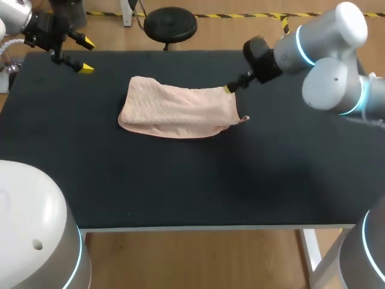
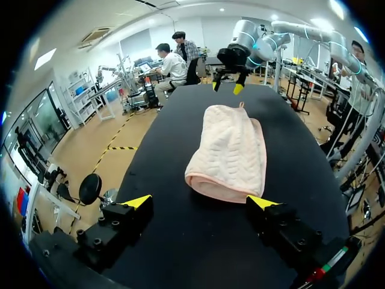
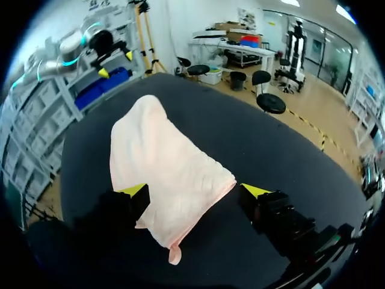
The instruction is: Fold the towel
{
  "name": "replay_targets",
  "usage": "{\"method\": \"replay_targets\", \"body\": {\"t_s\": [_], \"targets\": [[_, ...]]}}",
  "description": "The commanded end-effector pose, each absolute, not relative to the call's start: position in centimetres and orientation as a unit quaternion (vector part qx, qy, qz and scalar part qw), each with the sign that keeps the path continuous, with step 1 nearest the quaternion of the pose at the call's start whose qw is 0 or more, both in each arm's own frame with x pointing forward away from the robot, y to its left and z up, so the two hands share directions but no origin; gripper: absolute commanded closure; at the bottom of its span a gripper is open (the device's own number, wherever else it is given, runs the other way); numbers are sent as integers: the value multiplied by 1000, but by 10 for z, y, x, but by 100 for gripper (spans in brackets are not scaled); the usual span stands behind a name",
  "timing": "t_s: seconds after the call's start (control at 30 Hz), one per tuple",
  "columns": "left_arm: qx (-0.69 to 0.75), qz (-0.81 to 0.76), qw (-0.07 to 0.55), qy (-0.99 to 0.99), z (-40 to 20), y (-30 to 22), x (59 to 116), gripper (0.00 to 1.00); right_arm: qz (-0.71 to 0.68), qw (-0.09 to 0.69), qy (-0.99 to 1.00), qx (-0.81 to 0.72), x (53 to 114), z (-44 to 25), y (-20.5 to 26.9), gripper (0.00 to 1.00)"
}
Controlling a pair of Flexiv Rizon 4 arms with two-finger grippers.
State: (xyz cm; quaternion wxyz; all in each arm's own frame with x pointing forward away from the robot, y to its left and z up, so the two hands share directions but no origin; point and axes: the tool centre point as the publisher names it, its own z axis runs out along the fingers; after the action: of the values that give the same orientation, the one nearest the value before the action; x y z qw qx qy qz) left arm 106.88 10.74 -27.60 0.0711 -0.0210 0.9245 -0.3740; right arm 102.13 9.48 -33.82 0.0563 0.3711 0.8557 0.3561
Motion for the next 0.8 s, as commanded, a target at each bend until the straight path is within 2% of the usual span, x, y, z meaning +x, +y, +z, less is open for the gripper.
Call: {"method": "replay_targets", "body": {"t_s": [0.03,0.3,0.5,0.8], "targets": [[-20,-374,73,924,-277,107,1068,0,407,10,785,467,1021,-340,91,0],[-20,-374,73,924,-277,107,1068,0,410,-41,735,539,1020,-338,93,0],[-20,-374,73,924,-277,107,1068,0,381,-43,727,570,1015,-343,94,0],[-20,-374,73,924,-277,107,1068,0,389,-101,684,609,1015,-375,87,0]]}}
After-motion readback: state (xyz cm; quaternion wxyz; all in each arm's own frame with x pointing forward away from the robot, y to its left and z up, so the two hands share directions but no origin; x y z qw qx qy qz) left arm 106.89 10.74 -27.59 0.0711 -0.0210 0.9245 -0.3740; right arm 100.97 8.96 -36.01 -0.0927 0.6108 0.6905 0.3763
